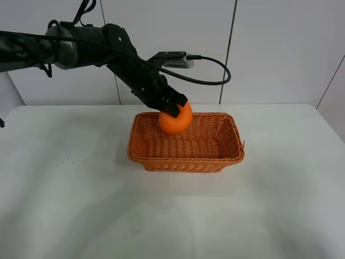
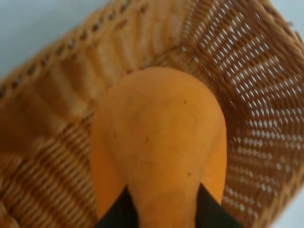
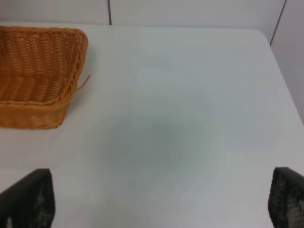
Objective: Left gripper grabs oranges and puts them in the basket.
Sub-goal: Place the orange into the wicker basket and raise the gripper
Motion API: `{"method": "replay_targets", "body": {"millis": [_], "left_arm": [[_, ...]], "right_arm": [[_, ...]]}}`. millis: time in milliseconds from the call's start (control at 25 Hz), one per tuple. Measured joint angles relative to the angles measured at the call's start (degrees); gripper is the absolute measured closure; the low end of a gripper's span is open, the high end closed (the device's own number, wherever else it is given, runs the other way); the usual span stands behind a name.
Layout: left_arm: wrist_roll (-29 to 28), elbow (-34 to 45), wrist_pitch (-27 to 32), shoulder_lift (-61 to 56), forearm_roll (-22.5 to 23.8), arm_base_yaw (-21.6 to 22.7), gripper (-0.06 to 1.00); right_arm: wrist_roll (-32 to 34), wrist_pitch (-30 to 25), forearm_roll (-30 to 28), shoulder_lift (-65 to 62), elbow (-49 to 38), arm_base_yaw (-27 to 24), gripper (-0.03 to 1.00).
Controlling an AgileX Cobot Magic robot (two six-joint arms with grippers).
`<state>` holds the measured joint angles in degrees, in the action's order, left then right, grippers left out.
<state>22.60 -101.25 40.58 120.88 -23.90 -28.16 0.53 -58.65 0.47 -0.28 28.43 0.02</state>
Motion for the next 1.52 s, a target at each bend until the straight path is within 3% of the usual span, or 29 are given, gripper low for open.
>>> {"method": "replay_targets", "body": {"millis": [720, 1320, 1400, 1520], "left_arm": [[-0.8, -3.6, -0.7, 10.3, 3.2, 0.0, 0.73], [-0.9, -3.6, -0.7, 11.0, 4.4, 0.0, 0.73], [-0.9, -3.6, -0.3, 11.0, 4.4, 0.0, 0.66], [-0.9, -3.6, 0.2, 11.0, 4.4, 0.0, 0.44]], "right_arm": [[0.0, 0.0, 0.0, 0.0, 0.0, 0.0, 0.27], [0.0, 0.0, 0.0, 0.0, 0.0, 0.0, 0.27], [0.0, 0.0, 0.0, 0.0, 0.0, 0.0, 0.27], [0.0, 0.0, 0.0, 0.0, 0.0, 0.0, 0.27]]}}
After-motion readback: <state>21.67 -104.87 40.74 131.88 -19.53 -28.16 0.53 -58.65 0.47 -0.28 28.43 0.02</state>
